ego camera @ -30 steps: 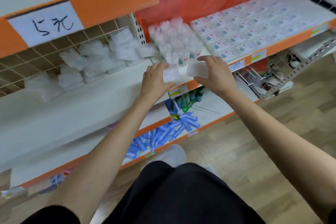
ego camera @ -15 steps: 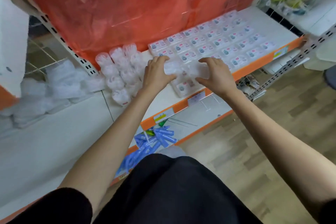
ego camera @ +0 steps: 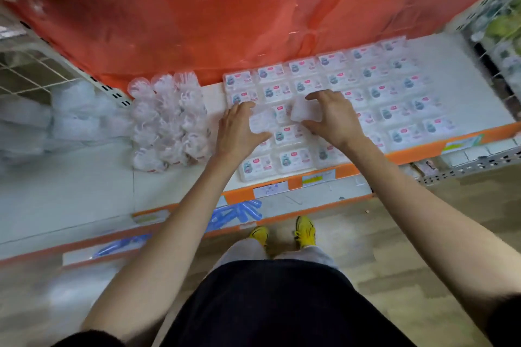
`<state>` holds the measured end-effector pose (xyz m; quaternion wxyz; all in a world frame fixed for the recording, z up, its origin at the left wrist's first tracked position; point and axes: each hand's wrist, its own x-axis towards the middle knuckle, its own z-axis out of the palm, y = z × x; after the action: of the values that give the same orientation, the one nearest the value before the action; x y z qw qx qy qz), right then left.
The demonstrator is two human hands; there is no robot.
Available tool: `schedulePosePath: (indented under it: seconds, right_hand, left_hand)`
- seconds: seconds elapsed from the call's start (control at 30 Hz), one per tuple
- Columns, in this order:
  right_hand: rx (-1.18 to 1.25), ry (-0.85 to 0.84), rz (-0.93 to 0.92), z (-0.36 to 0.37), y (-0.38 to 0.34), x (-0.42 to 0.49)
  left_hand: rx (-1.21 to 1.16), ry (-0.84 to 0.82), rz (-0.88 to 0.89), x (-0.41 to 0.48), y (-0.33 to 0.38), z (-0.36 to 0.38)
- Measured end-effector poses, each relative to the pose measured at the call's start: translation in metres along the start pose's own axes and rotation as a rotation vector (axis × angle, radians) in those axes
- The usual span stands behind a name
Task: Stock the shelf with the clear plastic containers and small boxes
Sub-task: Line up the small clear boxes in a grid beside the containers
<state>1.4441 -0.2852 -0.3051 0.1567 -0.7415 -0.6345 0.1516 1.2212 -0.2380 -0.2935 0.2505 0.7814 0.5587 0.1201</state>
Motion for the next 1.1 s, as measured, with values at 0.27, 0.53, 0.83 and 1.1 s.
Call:
schedulePosePath:
  seconds: [0.27, 0.53, 0.83, 1.1]
  right_hand:
    - [-0.024, -0.134, -0.161, -0.005, 0.026, 0.03]
    - [0.103, -0.138, -0.111, -0.011, 0.033, 0.027]
    - [0.903, -0.16, 0.292, 0.001, -0.021, -0.005]
    - [1.154, -0.248, 0.307, 0.016, -0.03, -0.003]
  left_hand:
    - [-0.05, 0.031, -0.149, -0.004, 0.027, 0.014]
    - [-0.083, 0.068, -0.151, -0.005, 0.047, 0.022]
    - [-0.112, 0.095, -0.07, -0.006, 0.042, 0.017]
    - [-0.344, 0.086, -0.061, -0.007, 0.021, 0.015]
